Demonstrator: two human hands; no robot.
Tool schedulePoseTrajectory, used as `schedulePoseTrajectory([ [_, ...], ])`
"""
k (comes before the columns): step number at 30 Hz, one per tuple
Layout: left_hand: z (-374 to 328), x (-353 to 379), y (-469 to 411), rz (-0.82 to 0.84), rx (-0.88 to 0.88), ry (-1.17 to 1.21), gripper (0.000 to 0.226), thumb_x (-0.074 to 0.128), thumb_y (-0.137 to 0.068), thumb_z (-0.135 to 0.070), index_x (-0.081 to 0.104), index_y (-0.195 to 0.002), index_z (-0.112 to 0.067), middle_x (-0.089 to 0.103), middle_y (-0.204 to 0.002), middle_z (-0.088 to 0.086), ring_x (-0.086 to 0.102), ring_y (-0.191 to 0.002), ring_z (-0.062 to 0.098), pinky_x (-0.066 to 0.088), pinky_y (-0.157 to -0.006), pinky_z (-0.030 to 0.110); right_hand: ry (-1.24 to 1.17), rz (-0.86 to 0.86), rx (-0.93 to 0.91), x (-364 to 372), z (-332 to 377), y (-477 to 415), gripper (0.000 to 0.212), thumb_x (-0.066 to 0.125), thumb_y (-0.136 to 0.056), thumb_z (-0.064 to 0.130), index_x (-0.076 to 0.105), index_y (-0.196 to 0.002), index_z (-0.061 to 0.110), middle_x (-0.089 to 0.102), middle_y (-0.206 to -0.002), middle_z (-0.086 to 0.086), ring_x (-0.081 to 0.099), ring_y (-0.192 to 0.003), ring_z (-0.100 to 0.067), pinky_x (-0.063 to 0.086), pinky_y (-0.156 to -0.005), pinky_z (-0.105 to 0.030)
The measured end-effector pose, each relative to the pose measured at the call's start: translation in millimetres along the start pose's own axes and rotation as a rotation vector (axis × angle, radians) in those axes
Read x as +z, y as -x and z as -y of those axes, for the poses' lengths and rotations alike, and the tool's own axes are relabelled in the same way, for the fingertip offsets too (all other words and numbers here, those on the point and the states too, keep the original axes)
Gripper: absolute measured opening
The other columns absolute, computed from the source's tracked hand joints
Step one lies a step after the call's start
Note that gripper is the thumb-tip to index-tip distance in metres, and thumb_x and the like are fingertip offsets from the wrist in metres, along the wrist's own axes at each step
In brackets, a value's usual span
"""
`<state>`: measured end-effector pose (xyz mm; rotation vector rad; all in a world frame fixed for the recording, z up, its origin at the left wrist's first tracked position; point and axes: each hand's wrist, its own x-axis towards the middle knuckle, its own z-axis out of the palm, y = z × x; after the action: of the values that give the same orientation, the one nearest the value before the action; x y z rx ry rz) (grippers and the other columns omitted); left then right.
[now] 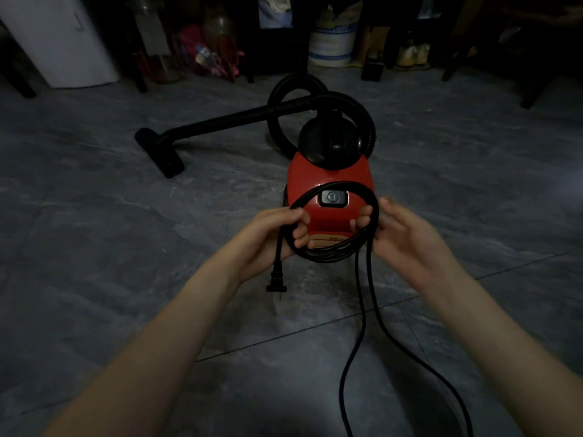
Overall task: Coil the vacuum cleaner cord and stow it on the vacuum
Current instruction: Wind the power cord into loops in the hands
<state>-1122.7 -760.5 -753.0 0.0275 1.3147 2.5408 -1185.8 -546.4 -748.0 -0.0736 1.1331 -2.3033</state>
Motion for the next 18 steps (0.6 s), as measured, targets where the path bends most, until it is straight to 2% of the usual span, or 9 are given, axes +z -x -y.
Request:
schedulePoseTrajectory([
  [2, -1.6, 0.6, -1.0, 0.012, -0.026, 0.028, 0.026, 0.043, -0.092, -0.025, 0.054, -0.083, -0.003, 0.039, -0.055, 0.0, 0.041, -0.051, 0.013, 0.05, -0.066, 0.029, 0.036, -0.054, -0.053, -0.6, -2.0, -0.8, 0.012, 0.062, -0.08, 0.011, 0.055, -0.089, 0.015, 0.059, -0.075, -0.004, 0.059, -0.064, -0.014, 0.053, -0.082, -0.035],
  [4, -2.2, 5.5, -4.9, 0.014, 0.002, 0.017, 0.026, 0.037, -0.097, -0.023, 0.052, -0.084, -0.006, 0.035, -0.054, -0.003, 0.038, -0.048, 0.01, 0.048, -0.063, 0.027, 0.105, -0.083, -0.097, -3.8, -4.2, -1.9, 0.021, 0.061, -0.081, 0.009, 0.055, -0.101, 0.011, 0.06, -0.073, -0.004, 0.06, -0.063, -0.015, 0.054, -0.079, -0.034],
  [6, -2.8, 11.0, -6.9, 0.002, 0.04, -0.027, 0.025, 0.035, -0.098, -0.02, 0.05, -0.082, -0.008, 0.033, -0.054, -0.006, 0.035, -0.046, 0.008, 0.045, -0.059, 0.025, 0.192, -0.041, -0.114, -4.7, -6.5, -0.3, 0.034, 0.057, -0.086, 0.013, 0.053, -0.118, 0.005, 0.058, -0.076, -0.003, 0.059, -0.067, -0.014, 0.054, -0.077, -0.033],
  [8, -3.4, 13.2, -8.2, 0.002, 0.079, -0.055, 0.024, 0.037, -0.097, -0.021, 0.049, -0.08, -0.01, 0.032, -0.054, -0.007, 0.032, -0.045, 0.007, 0.042, -0.055, 0.023, 0.28, -0.01, -0.112, -3.6, -8.8, 2.3, 0.039, 0.053, -0.089, 0.019, 0.05, -0.126, 0.004, 0.058, -0.08, -0.004, 0.06, -0.073, -0.016, 0.054, -0.074, -0.031],
  [11, -6.4, 9.9, -8.2, 0.013, 0.123, -0.017, 0.023, 0.038, -0.096, -0.022, 0.049, -0.079, -0.01, 0.032, -0.054, -0.007, 0.031, -0.045, 0.006, 0.041, -0.053, 0.022, 0.417, -0.048, -0.064, -0.9, -17.0, 7.4, 0.04, 0.053, -0.089, 0.033, 0.056, -0.119, 0.007, 0.068, -0.094, -0.013, 0.067, -0.083, -0.026, 0.057, -0.077, -0.038],
  [13, -9.4, 6.8, -8.5, 0.01, 0.147, 0.029, 0.023, 0.038, -0.096, -0.022, 0.048, -0.08, -0.01, 0.031, -0.054, -0.007, 0.031, -0.046, 0.006, 0.041, -0.053, 0.022, 0.518, -0.05, -0.036, -3.6, -25.1, 12.1, 0.034, 0.055, -0.089, 0.039, 0.06, -0.112, 0.016, 0.073, -0.094, -0.01, 0.069, -0.079, -0.027, 0.058, -0.074, -0.037],
  [15, -15.0, 5.3, -9.3, -0.033, 0.192, 0.071, 0.022, 0.039, -0.096, -0.022, 0.048, -0.08, -0.011, 0.031, -0.055, -0.006, 0.031, -0.046, 0.006, 0.042, -0.053, 0.022, 0.608, -0.051, -0.02, -8.7, -34.4, 17.2, 0.032, 0.055, -0.088, 0.035, 0.059, -0.114, 0.016, 0.073, -0.09, -0.01, 0.068, -0.071, -0.026, 0.058, -0.067, -0.032],
  [18, -27.9, 0.9, -10.8, -0.155, 0.28, 0.153, 0.027, 0.034, -0.1, -0.022, 0.048, -0.08, -0.01, 0.031, -0.053, -0.006, 0.031, -0.043, 0.006, 0.042, -0.051, 0.02, 0.73, -0.037, 0.006, -18.5, -48.3, 26.0, 0.023, 0.051, -0.094, 0.018, 0.056, -0.103, -0.002, 0.065, -0.069, -0.011, 0.059, -0.055, -0.022, 0.052, -0.06, -0.033],
])
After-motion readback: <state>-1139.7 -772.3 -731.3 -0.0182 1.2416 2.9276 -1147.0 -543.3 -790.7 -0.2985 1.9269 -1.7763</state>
